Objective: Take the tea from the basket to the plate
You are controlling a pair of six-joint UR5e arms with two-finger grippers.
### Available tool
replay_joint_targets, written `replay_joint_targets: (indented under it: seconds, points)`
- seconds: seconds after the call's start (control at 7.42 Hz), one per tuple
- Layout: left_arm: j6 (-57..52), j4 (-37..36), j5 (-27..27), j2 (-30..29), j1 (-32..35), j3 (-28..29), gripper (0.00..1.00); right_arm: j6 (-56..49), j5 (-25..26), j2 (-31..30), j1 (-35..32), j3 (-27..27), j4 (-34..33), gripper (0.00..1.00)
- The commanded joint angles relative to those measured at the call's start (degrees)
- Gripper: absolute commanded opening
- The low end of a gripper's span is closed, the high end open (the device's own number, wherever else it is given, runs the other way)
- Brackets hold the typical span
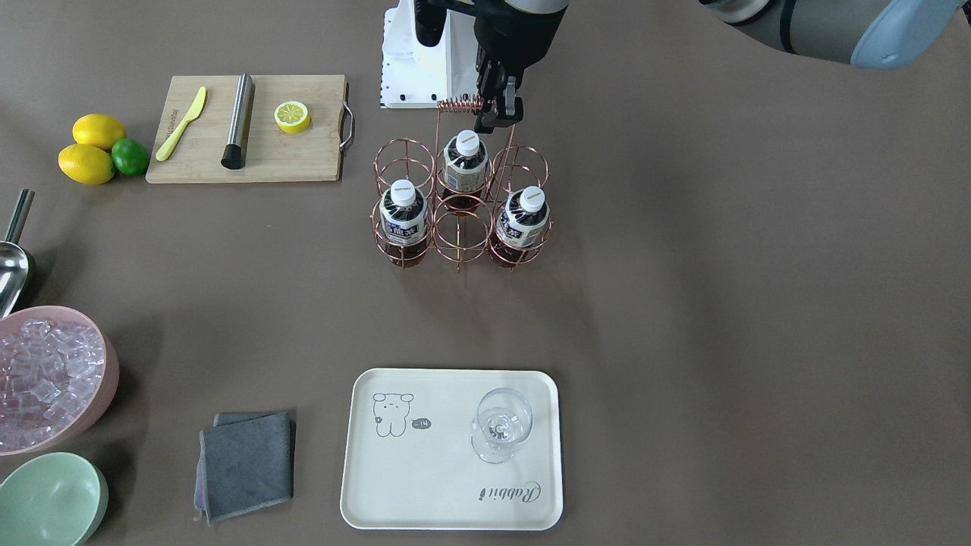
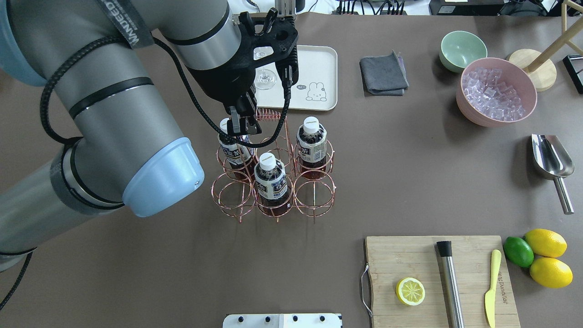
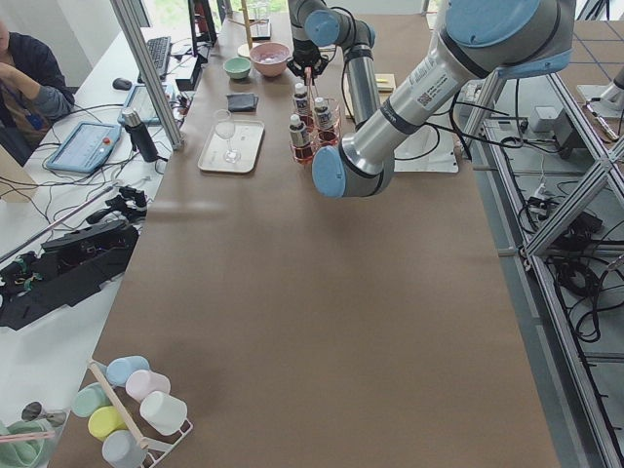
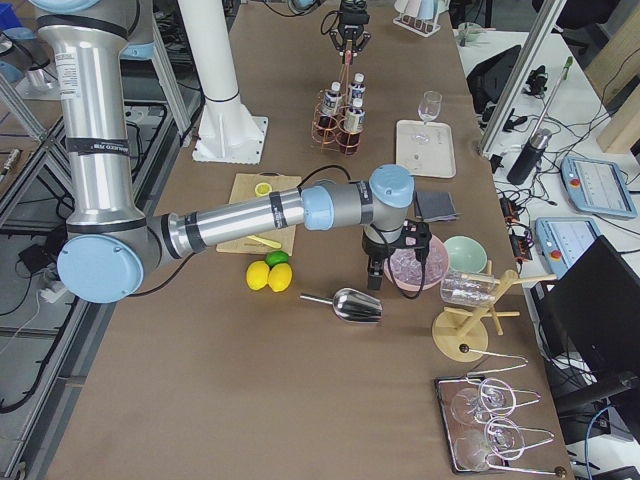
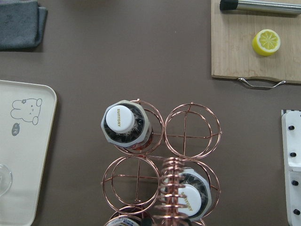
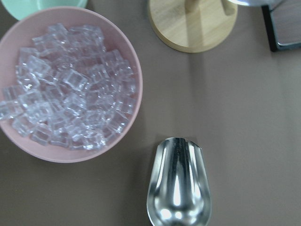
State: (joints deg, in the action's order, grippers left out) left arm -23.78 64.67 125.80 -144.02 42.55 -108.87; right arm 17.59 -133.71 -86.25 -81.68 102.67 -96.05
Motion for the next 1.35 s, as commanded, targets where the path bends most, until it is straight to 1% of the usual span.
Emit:
replay_joint_targets:
  seconds: [0.0, 0.13, 0.27, 0.4, 0.54, 0.67, 0.81, 0.94, 1.08, 1.21]
  points:
    - [0.22, 2.82, -0.12, 0.76, -0.1, 1.64, 0.0, 0.42, -0.67, 4.84, 5.63, 1.75, 8.18, 1.0]
    - [0.22, 2.83, -0.12, 0.84, -0.19, 1.73, 0.0, 2.08, -1.19, 5.29, 7.57, 1.92, 15.04, 1.0]
    - [0.22, 3.53, -0.03, 1.63, -0.54, 1.64, 0.0, 6.1, -1.11, 5.39, 9.33, 2.01, 21.37, 1.0]
    - [0.57, 5.54, -0.03, 2.85, -0.63, 1.73, 0.0, 9.97, -1.02, 5.39, 11.61, 1.66, 28.39, 1.0]
    - [1.27, 6.17, -0.12, 2.87, -0.63, 1.99, 0.0, 13.23, -0.59, 6.43, 12.5, 1.92, 32.38, 1.0]
    - [1.37, 6.17, -0.12, 2.87, -1.15, 2.08, 0.0, 14.56, -0.41, 10.1, 12.95, 1.92, 32.59, 1.0]
    - [1.45, 6.17, -0.12, 2.87, -1.24, 2.17, 0.0, 16.58, 1.51, 13.35, 14.87, 2.01, 32.68, 1.0]
    - [1.8, 6.17, -0.03, 2.78, -1.24, 2.08, 0.0, 20.52, 4.57, 15.82, 17.58, 2.7, 32.68, 1.0]
    - [1.81, 6.17, -0.03, 2.78, -1.24, 1.82, 0.0, 22.56, 6.86, 17.41, 19.44, 3.67, 32.68, 1.0]
    - [1.89, 6.17, -0.03, 2.78, -1.24, 1.64, 0.0, 22.75, 7.76, 19.25, 20.15, 4.2, 32.16, 1.0]
